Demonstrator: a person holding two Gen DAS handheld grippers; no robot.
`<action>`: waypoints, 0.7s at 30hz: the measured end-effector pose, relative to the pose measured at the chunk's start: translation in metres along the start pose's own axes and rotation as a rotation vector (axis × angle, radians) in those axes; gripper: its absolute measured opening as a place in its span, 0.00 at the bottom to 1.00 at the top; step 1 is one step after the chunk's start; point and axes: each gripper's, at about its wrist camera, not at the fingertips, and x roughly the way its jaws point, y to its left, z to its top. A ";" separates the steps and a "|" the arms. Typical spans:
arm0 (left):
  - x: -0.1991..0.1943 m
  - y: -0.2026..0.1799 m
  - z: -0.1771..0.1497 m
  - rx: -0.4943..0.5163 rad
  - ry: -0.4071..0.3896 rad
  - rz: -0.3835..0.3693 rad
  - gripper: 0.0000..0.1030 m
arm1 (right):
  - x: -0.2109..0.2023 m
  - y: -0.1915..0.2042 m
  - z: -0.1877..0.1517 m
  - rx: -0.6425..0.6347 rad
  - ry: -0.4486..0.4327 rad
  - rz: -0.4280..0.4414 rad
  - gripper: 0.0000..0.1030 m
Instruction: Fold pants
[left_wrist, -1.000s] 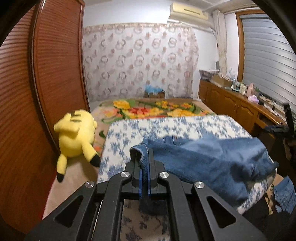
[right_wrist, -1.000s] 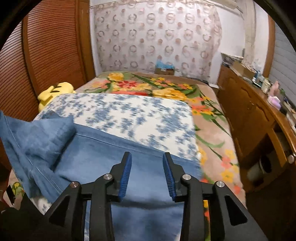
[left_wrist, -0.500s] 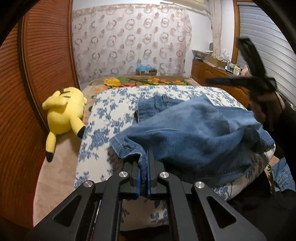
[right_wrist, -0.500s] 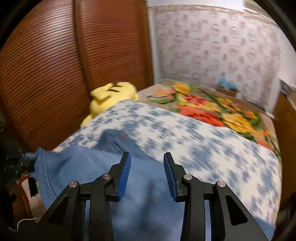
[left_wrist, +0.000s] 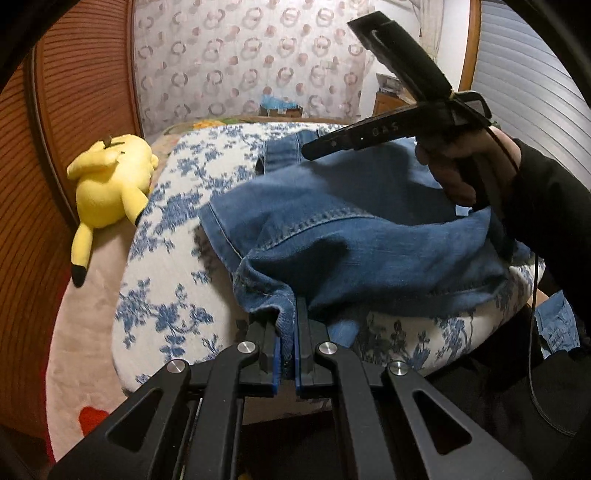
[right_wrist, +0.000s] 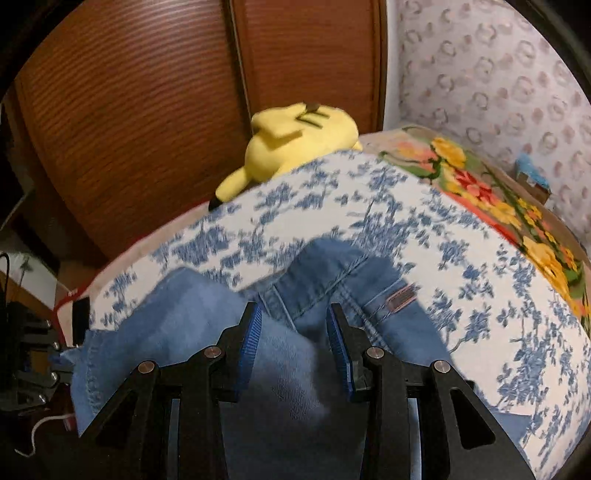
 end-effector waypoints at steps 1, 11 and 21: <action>0.001 0.000 -0.001 0.000 0.004 -0.003 0.04 | 0.004 -0.001 -0.003 -0.005 0.012 0.002 0.37; 0.001 0.000 -0.001 0.007 -0.002 -0.006 0.04 | 0.026 0.021 -0.013 -0.067 0.080 0.022 0.21; -0.026 0.004 0.027 0.017 -0.115 0.053 0.04 | -0.034 0.022 -0.002 -0.076 -0.183 -0.051 0.02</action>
